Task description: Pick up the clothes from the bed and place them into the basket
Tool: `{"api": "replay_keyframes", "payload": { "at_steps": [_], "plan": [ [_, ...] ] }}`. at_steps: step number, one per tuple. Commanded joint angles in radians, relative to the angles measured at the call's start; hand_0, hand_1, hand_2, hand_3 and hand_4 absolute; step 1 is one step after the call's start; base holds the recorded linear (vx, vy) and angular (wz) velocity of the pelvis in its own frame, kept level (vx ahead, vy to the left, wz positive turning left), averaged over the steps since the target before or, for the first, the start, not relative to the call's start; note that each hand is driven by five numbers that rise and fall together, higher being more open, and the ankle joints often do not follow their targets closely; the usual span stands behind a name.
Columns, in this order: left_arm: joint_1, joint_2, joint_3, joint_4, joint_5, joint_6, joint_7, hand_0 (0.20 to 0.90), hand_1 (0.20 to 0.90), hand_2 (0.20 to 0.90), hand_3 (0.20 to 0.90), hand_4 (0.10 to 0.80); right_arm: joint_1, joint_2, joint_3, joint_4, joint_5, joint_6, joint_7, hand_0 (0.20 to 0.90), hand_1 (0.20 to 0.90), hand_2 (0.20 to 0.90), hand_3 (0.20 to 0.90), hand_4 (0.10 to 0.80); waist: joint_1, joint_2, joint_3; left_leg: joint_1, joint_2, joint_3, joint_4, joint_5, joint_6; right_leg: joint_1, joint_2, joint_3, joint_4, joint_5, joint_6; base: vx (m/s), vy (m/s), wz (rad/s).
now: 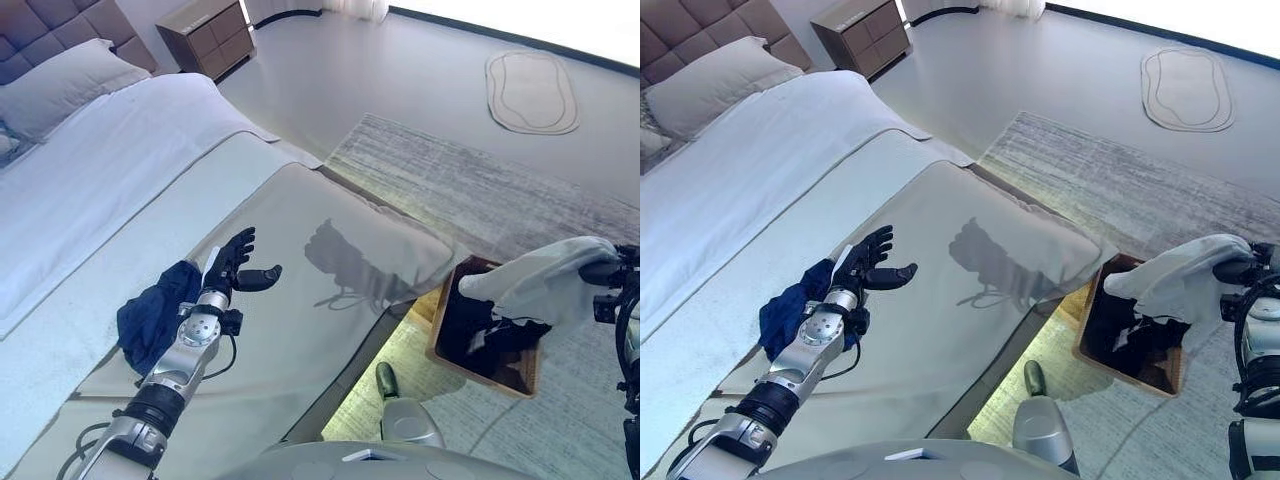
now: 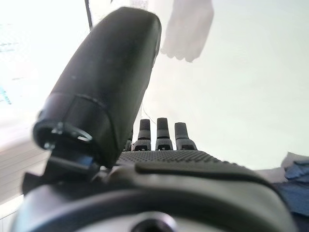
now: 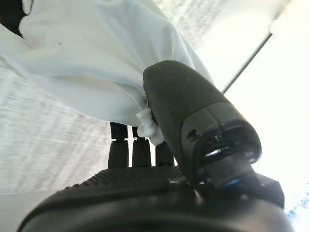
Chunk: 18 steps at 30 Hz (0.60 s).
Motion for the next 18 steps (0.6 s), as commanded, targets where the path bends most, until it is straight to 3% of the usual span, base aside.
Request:
{"api": "replay_keyframes", "payload": {
  "at_steps": [1, 7, 8, 9, 18],
  "plan": [
    [-0.082, 0.033, 0.014, -0.035, 0.024, -0.056, 0.018, 0.900, 0.900, 0.900, 0.900, 0.800, -0.114, -0.056, 0.015, 0.018, -0.033, -0.093, -0.056, 0.300, 0.300, 0.300, 0.200, 0.100, 0.004, -0.041, -0.014, -0.028, 0.033, -0.059, 0.084, -0.097, -0.042, 0.021, -0.053, -0.037, 0.032, -0.065, 0.053, 0.000, 0.000, 0.00],
    [-0.082, 0.035, 0.010, -0.043, 0.022, -0.059, 0.009, 0.900, 0.900, 0.900, 0.900, 0.800, -0.111, -0.050, 0.011, 0.035, -0.025, -0.099, -0.081, 0.302, 0.302, 0.302, 0.203, 0.103, 0.006, -0.026, -0.005, -0.033, 0.031, -0.064, 0.079, -0.091, -0.046, 0.019, -0.053, -0.041, 0.026, -0.064, 0.052, 0.000, 0.000, 0.00],
    [-0.083, 0.035, 0.008, -0.041, 0.022, -0.062, 0.010, 0.900, 0.900, 0.900, 0.900, 0.800, -0.110, -0.050, 0.009, 0.037, -0.022, -0.106, -0.092, 0.556, 0.556, 0.556, 0.499, 0.399, 0.005, -0.024, -0.003, -0.034, 0.031, -0.063, 0.078, -0.090, -0.047, 0.019, -0.053, -0.041, 0.026, -0.065, 0.053, 0.000, 0.000, 0.00],
    [-0.083, 0.034, 0.005, -0.042, 0.020, -0.063, 0.012, 0.900, 0.900, 0.900, 0.900, 0.800, -0.110, -0.051, 0.006, 0.039, -0.023, -0.110, -0.101, 0.900, 0.900, 0.900, 0.900, 0.800, 0.004, -0.022, -0.001, -0.034, 0.031, -0.064, 0.078, -0.091, -0.047, 0.019, -0.053, -0.040, 0.025, -0.066, 0.052, 0.000, 0.000, 0.00],
    [-0.081, 0.026, -0.005, -0.044, 0.019, -0.059, 0.016, 0.900, 0.900, 0.900, 0.900, 0.800, -0.092, -0.044, 0.000, 0.024, -0.046, -0.119, -0.103, 0.900, 0.900, 0.900, 0.900, 0.800, 0.008, -0.029, -0.011, -0.032, 0.034, -0.067, 0.082, -0.090, -0.050, 0.029, -0.048, -0.042, 0.024, -0.070, 0.047, 0.000, 0.000, 0.00]
  ]
}}
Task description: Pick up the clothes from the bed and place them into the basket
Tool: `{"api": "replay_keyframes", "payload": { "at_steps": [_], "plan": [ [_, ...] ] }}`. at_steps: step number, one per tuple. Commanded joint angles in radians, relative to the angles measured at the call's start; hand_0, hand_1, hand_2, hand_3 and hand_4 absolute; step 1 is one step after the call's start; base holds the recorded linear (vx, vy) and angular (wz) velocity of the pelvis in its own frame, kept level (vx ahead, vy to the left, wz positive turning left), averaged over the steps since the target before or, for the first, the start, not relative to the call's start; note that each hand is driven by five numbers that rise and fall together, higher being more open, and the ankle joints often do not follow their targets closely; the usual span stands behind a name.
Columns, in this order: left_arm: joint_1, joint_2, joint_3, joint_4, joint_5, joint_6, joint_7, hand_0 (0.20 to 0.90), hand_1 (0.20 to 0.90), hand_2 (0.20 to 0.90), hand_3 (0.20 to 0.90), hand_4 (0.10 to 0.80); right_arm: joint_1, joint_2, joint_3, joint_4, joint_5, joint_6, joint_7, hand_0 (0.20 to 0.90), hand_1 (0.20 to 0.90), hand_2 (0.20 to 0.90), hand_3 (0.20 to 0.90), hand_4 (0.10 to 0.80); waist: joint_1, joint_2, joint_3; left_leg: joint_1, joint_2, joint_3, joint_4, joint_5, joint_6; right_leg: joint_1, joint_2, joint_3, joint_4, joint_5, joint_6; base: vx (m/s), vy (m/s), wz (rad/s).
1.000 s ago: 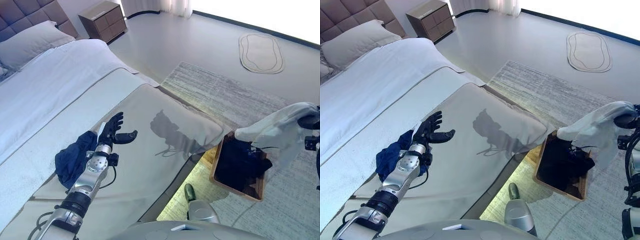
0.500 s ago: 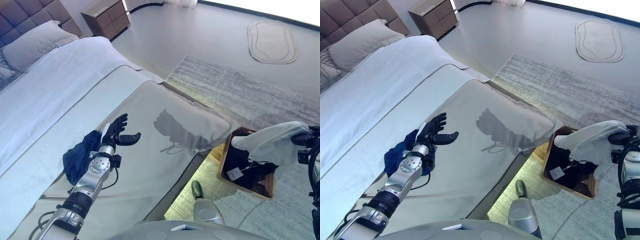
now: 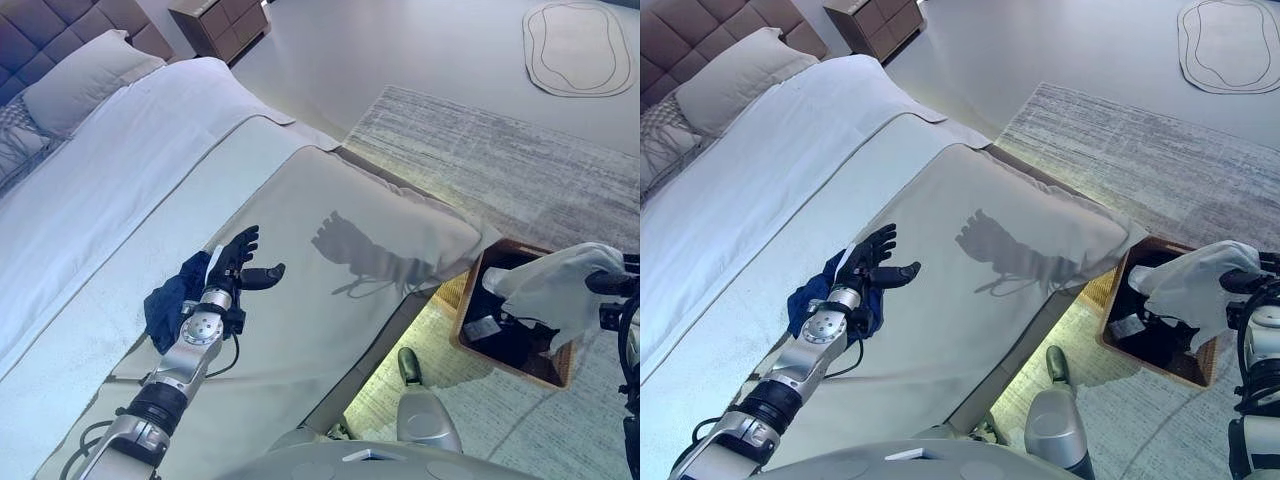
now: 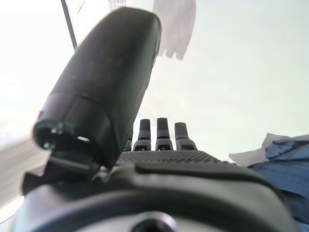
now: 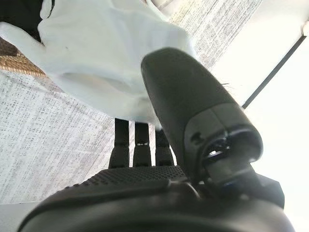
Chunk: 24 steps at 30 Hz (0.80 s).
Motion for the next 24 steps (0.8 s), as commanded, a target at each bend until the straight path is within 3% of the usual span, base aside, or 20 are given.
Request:
{"api": "replay_keyframes", "payload": {
  "at_steps": [1, 12, 24],
  "plan": [
    [-0.060, 0.035, 0.012, -0.042, 0.019, -0.058, 0.023, 0.900, 0.900, 0.900, 0.900, 0.800, -0.081, -0.044, 0.001, -0.023, -0.047, -0.096, -0.056, 0.900, 0.900, 0.900, 0.900, 0.800, -0.008, -0.094, -0.066, -0.017, 0.033, -0.066, 0.082, -0.090, -0.049, 0.045, -0.048, -0.041, 0.024, -0.064, 0.040, 0.000, 0.000, 0.00],
    [-0.045, 0.028, 0.023, -0.035, 0.023, -0.060, 0.032, 0.900, 0.900, 0.900, 0.900, 0.800, -0.064, -0.034, 0.002, -0.070, -0.068, -0.098, -0.063, 0.900, 0.900, 0.900, 0.900, 0.800, 0.009, -0.123, -0.087, -0.007, 0.037, -0.071, 0.082, -0.089, -0.046, 0.067, -0.049, -0.058, 0.027, -0.069, 0.035, 0.010, 0.012, 0.03],
    [-0.001, 0.014, 0.075, -0.026, 0.027, -0.058, 0.069, 0.900, 0.900, 0.900, 0.900, 0.800, -0.122, 0.041, 0.051, -0.410, -0.084, -0.212, -0.164, 0.900, 0.900, 0.900, 0.900, 0.800, 0.080, -0.175, -0.112, 0.002, 0.028, -0.134, 0.056, -0.071, -0.036, 0.115, -0.057, -0.112, 0.038, -0.086, 0.032, 0.000, 0.028, 0.12]
  ]
}}
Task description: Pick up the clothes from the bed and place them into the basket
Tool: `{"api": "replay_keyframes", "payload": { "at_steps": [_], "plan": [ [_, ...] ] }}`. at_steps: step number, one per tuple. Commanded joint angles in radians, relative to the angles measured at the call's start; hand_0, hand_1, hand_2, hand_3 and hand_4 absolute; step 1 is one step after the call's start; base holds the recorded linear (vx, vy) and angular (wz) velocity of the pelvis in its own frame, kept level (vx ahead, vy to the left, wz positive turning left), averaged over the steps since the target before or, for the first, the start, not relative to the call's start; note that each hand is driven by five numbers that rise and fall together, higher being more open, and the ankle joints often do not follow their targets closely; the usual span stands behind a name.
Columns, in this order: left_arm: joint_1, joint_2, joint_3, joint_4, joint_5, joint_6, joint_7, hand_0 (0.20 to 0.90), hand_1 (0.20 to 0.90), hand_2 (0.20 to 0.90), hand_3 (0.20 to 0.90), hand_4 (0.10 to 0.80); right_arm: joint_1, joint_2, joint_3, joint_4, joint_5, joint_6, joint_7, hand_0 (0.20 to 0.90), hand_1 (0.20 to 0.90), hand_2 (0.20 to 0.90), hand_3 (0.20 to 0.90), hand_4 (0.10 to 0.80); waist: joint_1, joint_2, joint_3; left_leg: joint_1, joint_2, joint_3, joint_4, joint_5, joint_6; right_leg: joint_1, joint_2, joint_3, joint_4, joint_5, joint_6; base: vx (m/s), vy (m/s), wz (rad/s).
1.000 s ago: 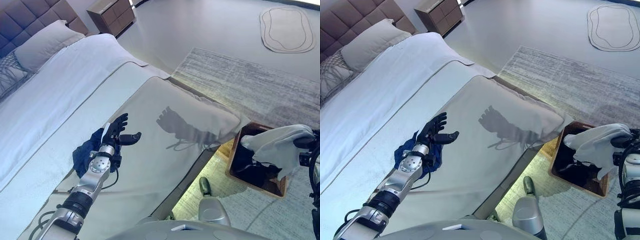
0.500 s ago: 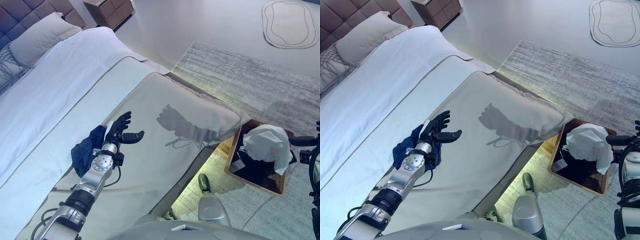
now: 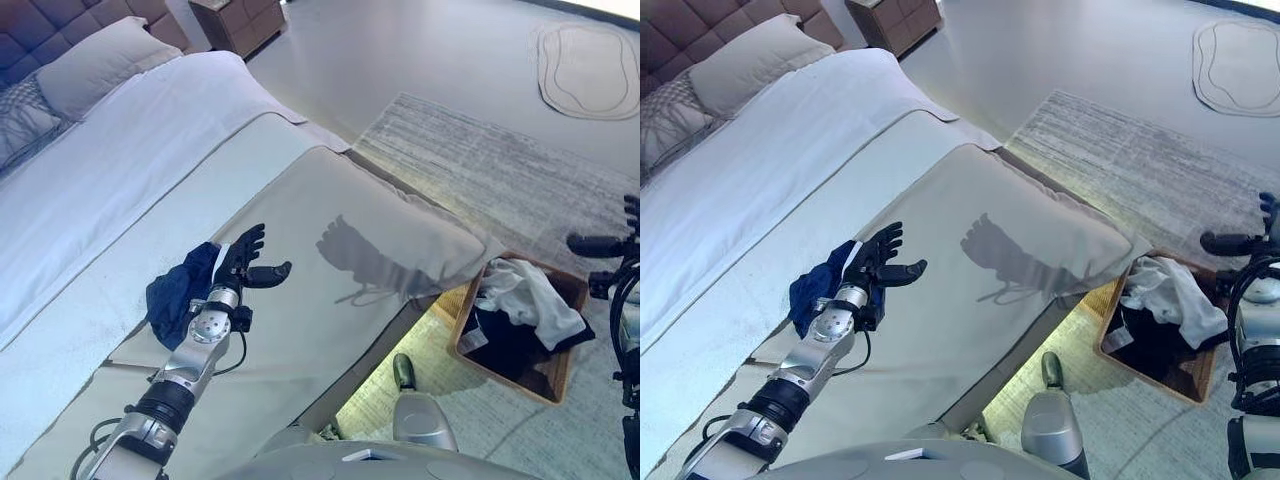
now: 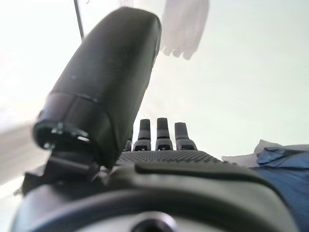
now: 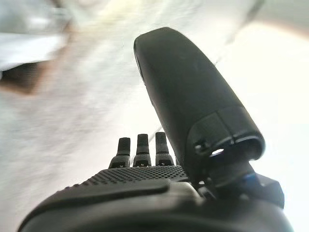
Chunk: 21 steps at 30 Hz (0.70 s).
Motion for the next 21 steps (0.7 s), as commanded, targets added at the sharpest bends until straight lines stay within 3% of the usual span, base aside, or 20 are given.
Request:
{"api": "replay_keyframes", "payload": {
  "at_steps": [1, 7, 10, 21],
  "plan": [
    [0.000, 0.073, 0.063, -0.022, 0.027, -0.060, 0.051, 0.900, 0.900, 0.900, 0.900, 0.800, -0.118, 0.044, 0.048, -0.089, -0.028, -0.120, -0.072, 0.900, 0.900, 0.900, 0.900, 0.800, 0.047, -0.127, -0.138, -0.038, 0.025, -0.077, 0.054, -0.070, -0.036, 0.044, -0.049, -0.057, 0.033, -0.088, 0.035, -0.024, 0.010, 0.15],
    [0.025, 0.061, 0.103, 0.015, 0.016, -0.081, 0.079, 0.900, 0.900, 0.900, 0.900, 0.800, -0.223, 0.106, 0.117, -0.133, 0.022, -0.102, -0.044, 0.900, 0.900, 0.900, 0.900, 0.800, 0.115, -0.147, -0.143, -0.047, 0.020, -0.142, 0.022, -0.044, -0.035, 0.068, -0.059, -0.106, 0.038, -0.101, 0.030, -0.018, 0.033, 0.29],
    [0.031, 0.059, 0.112, 0.030, 0.014, -0.072, 0.077, 0.900, 0.900, 0.900, 0.900, 0.800, -0.272, 0.116, 0.163, -0.105, 0.073, -0.063, 0.057, 0.900, 0.900, 0.900, 0.900, 0.800, 0.149, -0.158, -0.145, -0.052, 0.016, -0.167, 0.019, -0.037, -0.035, 0.082, -0.066, -0.133, 0.039, -0.106, 0.027, -0.017, -0.012, 0.37],
    [0.095, 0.084, 0.178, 0.005, 0.034, -0.057, 0.058, 0.900, 0.900, 0.900, 0.900, 0.800, -0.407, 0.154, 0.368, -0.052, -0.094, -0.033, 0.121, 0.900, 0.900, 0.900, 0.900, 0.800, 0.320, -0.195, -0.132, -0.097, -0.004, -0.293, 0.020, -0.011, -0.033, 0.135, -0.093, -0.279, 0.067, -0.139, 0.018, 0.014, -0.054, 0.45]
  ]
}}
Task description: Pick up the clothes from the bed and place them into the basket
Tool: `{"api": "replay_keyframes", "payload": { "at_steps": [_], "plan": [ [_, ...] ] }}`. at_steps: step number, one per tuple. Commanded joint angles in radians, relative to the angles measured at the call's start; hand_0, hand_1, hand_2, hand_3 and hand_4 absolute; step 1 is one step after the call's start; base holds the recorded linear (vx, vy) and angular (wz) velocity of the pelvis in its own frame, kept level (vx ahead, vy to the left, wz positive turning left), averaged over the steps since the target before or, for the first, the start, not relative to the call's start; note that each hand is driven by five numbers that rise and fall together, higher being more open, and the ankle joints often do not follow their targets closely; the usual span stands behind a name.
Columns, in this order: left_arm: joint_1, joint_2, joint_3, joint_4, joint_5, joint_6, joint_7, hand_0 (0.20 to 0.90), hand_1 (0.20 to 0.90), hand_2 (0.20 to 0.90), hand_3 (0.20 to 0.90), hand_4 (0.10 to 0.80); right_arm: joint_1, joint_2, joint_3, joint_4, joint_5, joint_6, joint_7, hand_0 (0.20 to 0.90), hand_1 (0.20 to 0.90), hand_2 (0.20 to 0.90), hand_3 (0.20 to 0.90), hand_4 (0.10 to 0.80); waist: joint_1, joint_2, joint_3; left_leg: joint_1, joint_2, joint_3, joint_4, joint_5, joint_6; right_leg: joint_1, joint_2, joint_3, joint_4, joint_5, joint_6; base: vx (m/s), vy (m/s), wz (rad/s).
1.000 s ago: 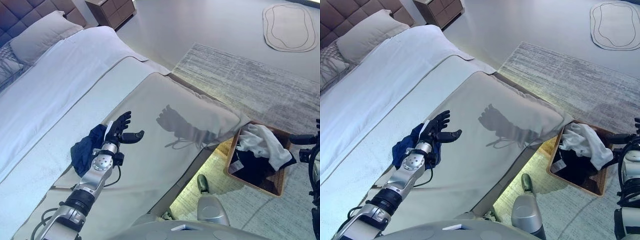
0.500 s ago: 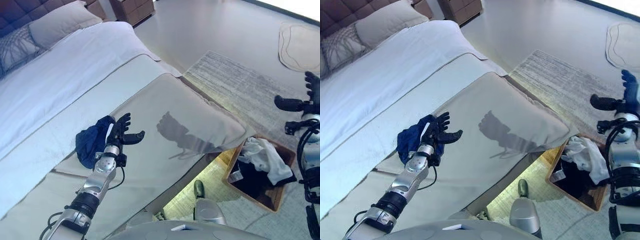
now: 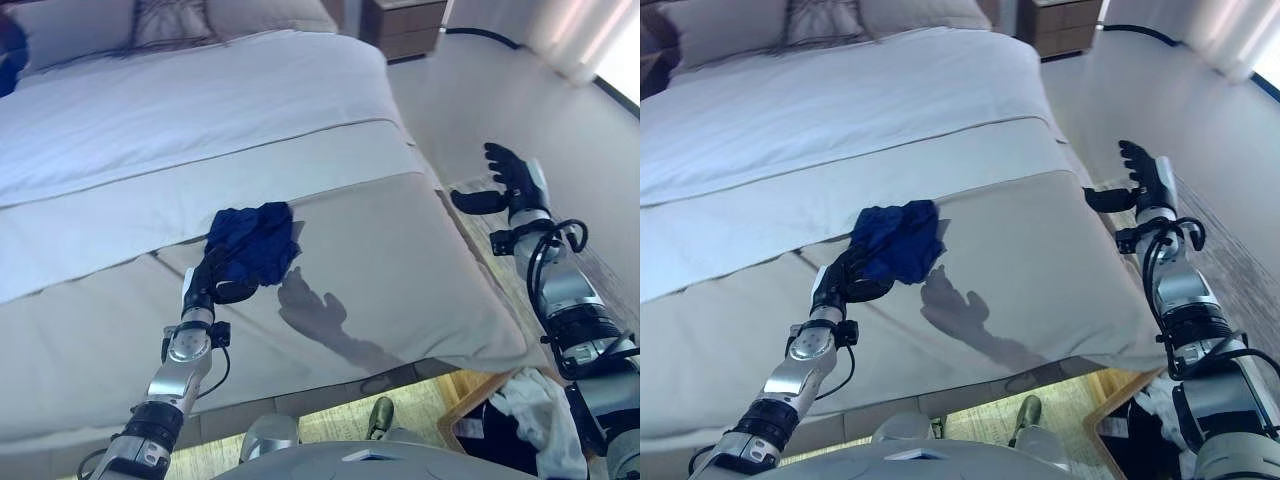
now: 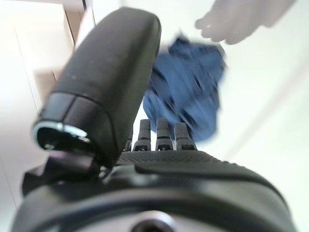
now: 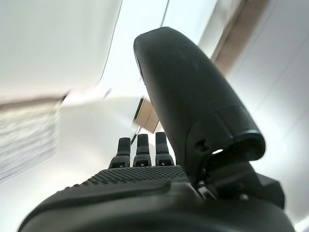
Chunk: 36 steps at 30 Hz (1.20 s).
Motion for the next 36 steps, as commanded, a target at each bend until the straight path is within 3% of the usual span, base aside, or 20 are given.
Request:
{"api": "replay_keyframes", "payload": {
  "at_steps": [1, 8, 11, 22, 26, 28, 30, 32, 33, 36],
  "plan": [
    [-0.018, 0.083, 0.014, -0.056, 0.036, -0.073, -0.001, 0.900, 0.900, 0.900, 0.900, 0.800, -0.206, -0.033, 0.076, 0.010, -0.114, -0.043, -0.025, 0.900, 0.900, 0.900, 0.900, 0.800, 0.048, -0.048, -0.062, -0.028, 0.001, -0.041, 0.017, -0.061, -0.029, 0.071, -0.059, -0.039, 0.067, -0.140, 0.012, 0.075, -0.015, 0.46],
    [0.004, 0.091, 0.007, -0.085, 0.044, -0.079, -0.019, 0.900, 0.900, 0.900, 0.900, 0.800, -0.304, -0.012, 0.162, 0.042, -0.146, 0.024, -0.009, 0.900, 0.900, 0.900, 0.900, 0.800, 0.111, -0.054, -0.071, -0.064, -0.012, -0.105, 0.005, -0.029, -0.030, 0.087, -0.051, -0.086, 0.061, -0.144, 0.005, 0.094, 0.055, 0.34],
    [-0.025, 0.093, -0.008, -0.094, 0.043, -0.065, -0.041, 0.900, 0.900, 0.900, 0.900, 0.800, -0.321, -0.022, 0.180, 0.070, -0.169, 0.042, -0.026, 0.900, 0.900, 0.900, 0.900, 0.800, 0.116, -0.056, -0.064, -0.075, 0.009, -0.019, 0.017, -0.022, -0.039, 0.093, -0.062, -0.146, 0.074, -0.150, 0.008, 0.068, 0.117, 0.32],
    [-0.038, 0.130, -0.053, -0.156, 0.067, -0.048, -0.054, 0.900, 0.900, 0.900, 0.900, 0.800, -0.405, 0.039, 0.236, 0.177, -0.170, 0.079, -0.004, 0.900, 0.900, 0.900, 0.900, 0.800, 0.179, -0.073, -0.023, -0.117, -0.042, -0.047, 0.124, -0.078, 0.009, 0.093, -0.128, -0.162, 0.156, -0.157, 0.035, 0.122, 0.142, 0.20],
    [-0.066, 0.154, -0.065, -0.171, 0.061, -0.067, -0.062, 0.900, 0.900, 0.900, 0.900, 0.800, -0.453, 0.041, 0.246, 0.231, -0.179, 0.073, -0.015, 0.900, 0.900, 0.900, 0.900, 0.800, 0.202, -0.072, 0.030, -0.175, -0.061, -0.070, 0.209, -0.123, 0.023, 0.039, -0.171, -0.142, 0.299, -0.186, 0.036, 0.050, 0.092, 0.09],
    [-0.083, 0.162, -0.076, -0.175, 0.059, -0.069, -0.061, 0.900, 0.900, 0.900, 0.900, 0.800, -0.455, 0.039, 0.236, 0.251, -0.194, 0.062, -0.025, 0.900, 0.900, 0.900, 0.900, 0.800, 0.204, -0.063, 0.074, -0.197, -0.077, -0.080, 0.238, -0.140, 0.046, -0.023, -0.227, -0.135, 0.448, -0.137, 0.049, 0.005, 0.176, 0.08],
    [-0.087, 0.160, -0.084, -0.177, 0.065, -0.076, -0.039, 0.900, 0.900, 0.900, 0.900, 0.800, -0.454, 0.047, 0.232, 0.251, -0.194, 0.066, -0.031, 0.900, 0.900, 0.900, 0.900, 0.800, 0.196, -0.055, 0.103, -0.189, -0.077, -0.081, 0.246, -0.153, 0.055, -0.072, -0.249, -0.115, 0.506, -0.106, 0.060, 0.045, 0.068, 0.14],
    [-0.099, 0.157, -0.093, -0.180, 0.059, -0.082, -0.025, 0.900, 0.900, 0.900, 0.900, 0.800, -0.465, 0.049, 0.234, 0.257, -0.201, 0.073, -0.036, 0.900, 0.900, 0.900, 0.900, 0.800, 0.183, -0.046, 0.118, -0.201, -0.077, -0.086, 0.249, -0.135, 0.057, -0.093, -0.236, -0.101, 0.439, -0.088, 0.045, -0.071, -0.056, 0.16],
    [-0.133, 0.161, -0.115, -0.186, 0.042, -0.087, -0.013, 0.900, 0.900, 0.900, 0.900, 0.800, -0.484, 0.046, 0.249, 0.271, -0.204, 0.082, -0.056, 0.900, 0.900, 0.900, 0.900, 0.800, 0.156, -0.038, 0.132, -0.223, -0.082, -0.119, 0.255, -0.139, 0.054, -0.136, -0.199, -0.024, 0.352, -0.106, 0.043, -0.123, -0.100, 0.17],
    [-0.165, 0.164, -0.140, -0.202, 0.028, -0.089, -0.004, 0.900, 0.900, 0.900, 0.900, 0.800, -0.518, 0.033, 0.267, 0.299, -0.169, 0.088, -0.066, 0.900, 0.900, 0.900, 0.900, 0.800, 0.150, -0.037, 0.151, -0.288, -0.083, -0.117, 0.310, -0.138, 0.041, -0.127, -0.162, -0.003, 0.294, -0.134, 0.040, -0.121, -0.130, 0.53]
  ]
}}
